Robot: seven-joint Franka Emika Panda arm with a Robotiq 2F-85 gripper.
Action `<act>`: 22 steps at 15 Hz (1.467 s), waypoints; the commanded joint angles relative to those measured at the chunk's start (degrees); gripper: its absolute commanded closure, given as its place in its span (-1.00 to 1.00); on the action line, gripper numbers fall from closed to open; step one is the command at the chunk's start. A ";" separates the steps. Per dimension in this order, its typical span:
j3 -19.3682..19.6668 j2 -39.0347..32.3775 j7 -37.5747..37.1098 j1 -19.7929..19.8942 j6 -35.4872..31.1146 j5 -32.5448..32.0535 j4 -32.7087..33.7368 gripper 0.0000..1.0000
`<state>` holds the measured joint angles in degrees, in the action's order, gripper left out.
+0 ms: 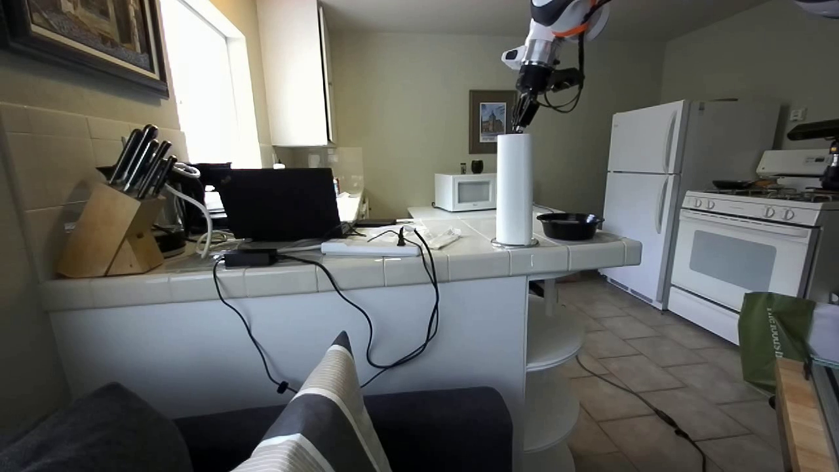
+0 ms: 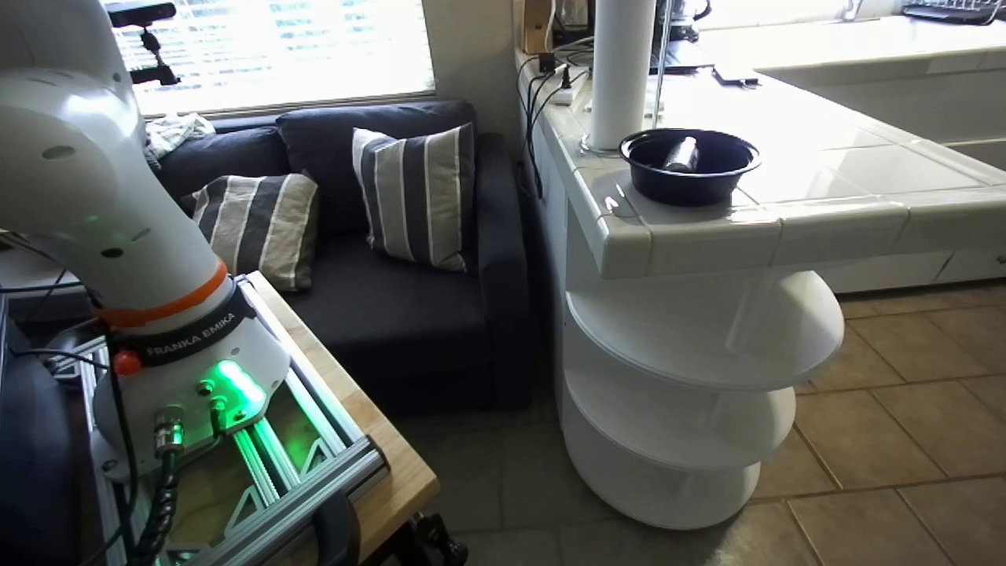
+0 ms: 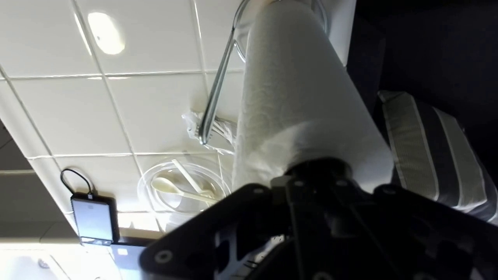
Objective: Move the paper towel roll to the right
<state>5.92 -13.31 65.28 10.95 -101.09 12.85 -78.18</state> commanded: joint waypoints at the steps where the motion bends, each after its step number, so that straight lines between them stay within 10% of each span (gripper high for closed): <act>1: 0.31 2.20 0.32 0.26 0.34 -0.12 -0.45 0.97; 22: 8.07 -8.14 -1.36 9.25 7.11 0.57 23.33 0.97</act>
<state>13.11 -17.74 64.45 18.11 -94.13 12.19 -59.76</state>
